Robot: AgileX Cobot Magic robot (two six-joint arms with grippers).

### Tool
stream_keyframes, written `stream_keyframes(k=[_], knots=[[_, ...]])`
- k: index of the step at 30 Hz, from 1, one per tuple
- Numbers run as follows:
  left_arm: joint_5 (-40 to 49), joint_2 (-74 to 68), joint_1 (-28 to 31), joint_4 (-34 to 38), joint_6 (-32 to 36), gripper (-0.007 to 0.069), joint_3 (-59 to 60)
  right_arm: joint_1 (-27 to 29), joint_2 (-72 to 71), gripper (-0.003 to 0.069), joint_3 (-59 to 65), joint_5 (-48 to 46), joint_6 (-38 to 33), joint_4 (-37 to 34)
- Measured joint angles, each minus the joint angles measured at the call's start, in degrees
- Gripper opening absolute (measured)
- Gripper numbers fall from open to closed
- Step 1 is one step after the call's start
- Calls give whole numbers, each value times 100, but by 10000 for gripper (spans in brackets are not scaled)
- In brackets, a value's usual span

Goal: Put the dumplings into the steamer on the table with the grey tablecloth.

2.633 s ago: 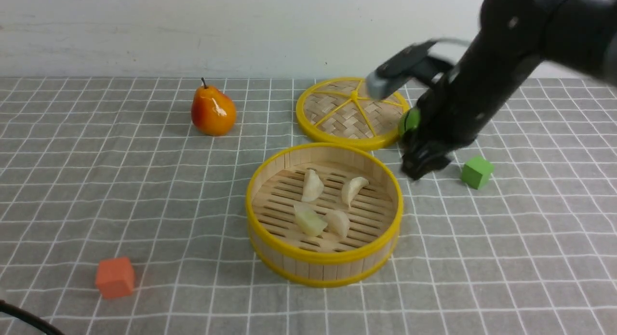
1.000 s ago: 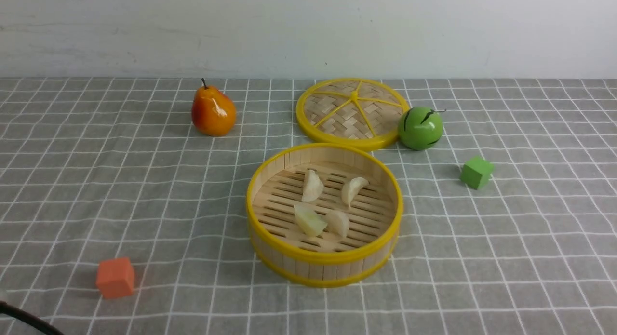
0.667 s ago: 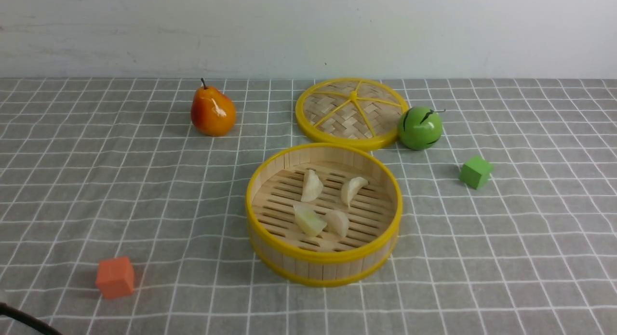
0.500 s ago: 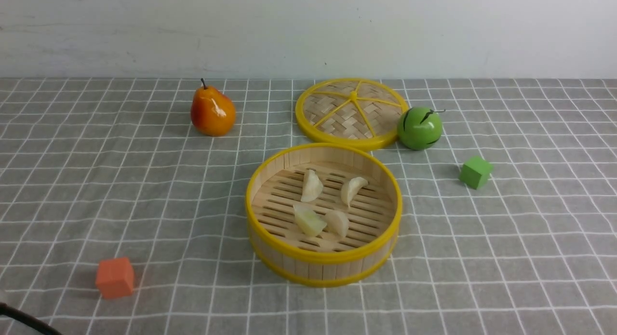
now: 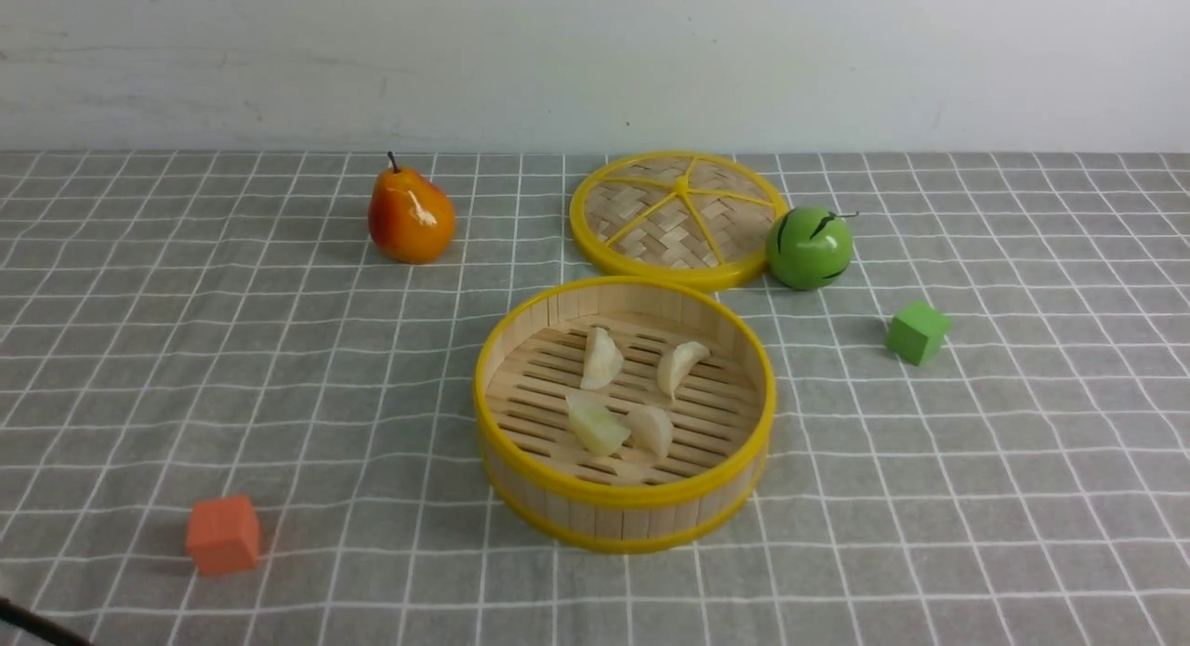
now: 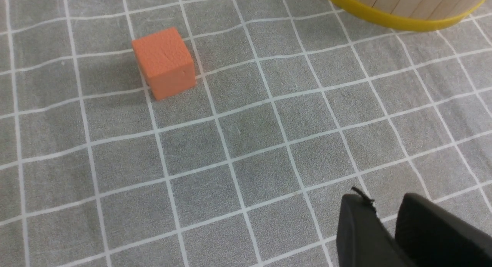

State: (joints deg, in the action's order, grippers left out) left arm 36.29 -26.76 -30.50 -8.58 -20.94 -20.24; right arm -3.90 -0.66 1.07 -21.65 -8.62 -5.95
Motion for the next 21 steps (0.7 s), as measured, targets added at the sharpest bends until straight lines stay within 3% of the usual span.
stream_keyframes(k=[5, 8, 13, 17, 21], knots=[[-760, 1263, 468, -377, 0, 147, 803, 0, 0, 26, 0, -6, 0, 18], [-1381, 2232, 1341, -373, 256, 147, 1294, 0, 0, 31, 0, -11, 12, 25], [-1905, 2731, 2290, 102, 741, 123, 2013, 0, 0, 37, 0, -11, 12, 45], [-1787, 2731, 2549, 720, 911, -1, 2175, 0, 0, 43, 0, -11, 12, 45], [-1433, 2731, 2555, 906, 1000, -14, 2194, 0, 0, 48, 0, -11, 12, 45]])
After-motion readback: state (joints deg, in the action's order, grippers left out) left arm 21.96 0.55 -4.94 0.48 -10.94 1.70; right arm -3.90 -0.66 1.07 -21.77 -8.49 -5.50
